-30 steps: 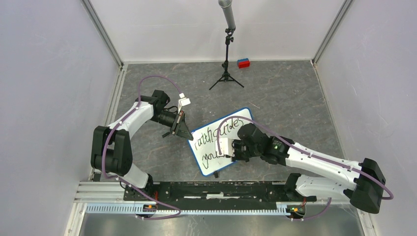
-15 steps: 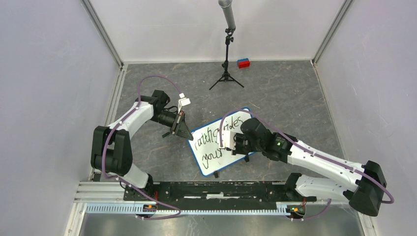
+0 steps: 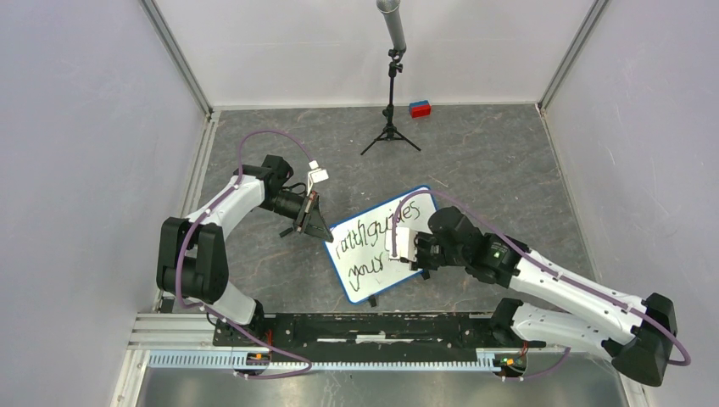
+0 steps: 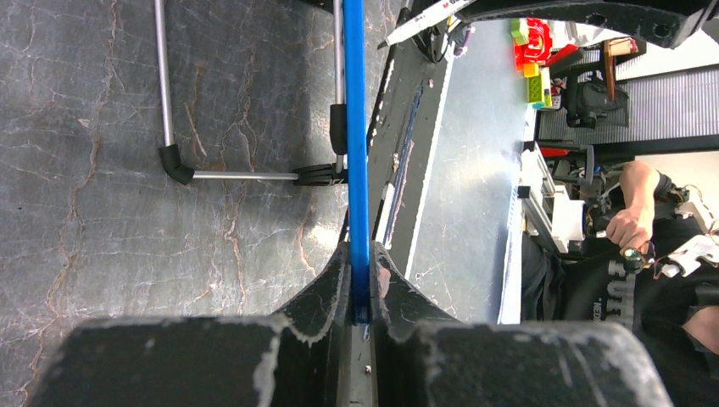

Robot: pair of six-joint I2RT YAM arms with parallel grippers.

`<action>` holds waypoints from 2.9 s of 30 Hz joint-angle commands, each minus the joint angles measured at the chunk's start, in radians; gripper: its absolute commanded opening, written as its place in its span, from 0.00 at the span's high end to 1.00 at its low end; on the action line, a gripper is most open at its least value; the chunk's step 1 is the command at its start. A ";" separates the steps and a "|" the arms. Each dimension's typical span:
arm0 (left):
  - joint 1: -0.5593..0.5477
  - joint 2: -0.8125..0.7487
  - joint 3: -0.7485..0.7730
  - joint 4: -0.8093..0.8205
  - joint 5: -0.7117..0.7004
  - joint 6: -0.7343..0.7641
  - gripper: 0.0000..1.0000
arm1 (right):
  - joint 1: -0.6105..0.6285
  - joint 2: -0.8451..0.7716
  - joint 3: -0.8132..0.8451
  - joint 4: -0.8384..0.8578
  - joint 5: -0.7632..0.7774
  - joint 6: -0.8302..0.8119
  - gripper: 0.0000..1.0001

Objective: Write a sentence on the whiteboard

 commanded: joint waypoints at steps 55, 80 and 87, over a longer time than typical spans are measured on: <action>-0.009 0.006 0.006 0.020 -0.028 0.064 0.98 | -0.092 0.008 0.010 0.027 0.070 0.011 1.00; -0.009 0.000 0.004 0.021 -0.028 0.067 0.98 | -0.092 -0.031 -0.046 -0.045 0.097 -0.018 1.00; -0.009 -0.001 0.004 0.020 -0.029 0.066 0.98 | -0.099 -0.017 0.013 -0.016 0.139 -0.006 1.00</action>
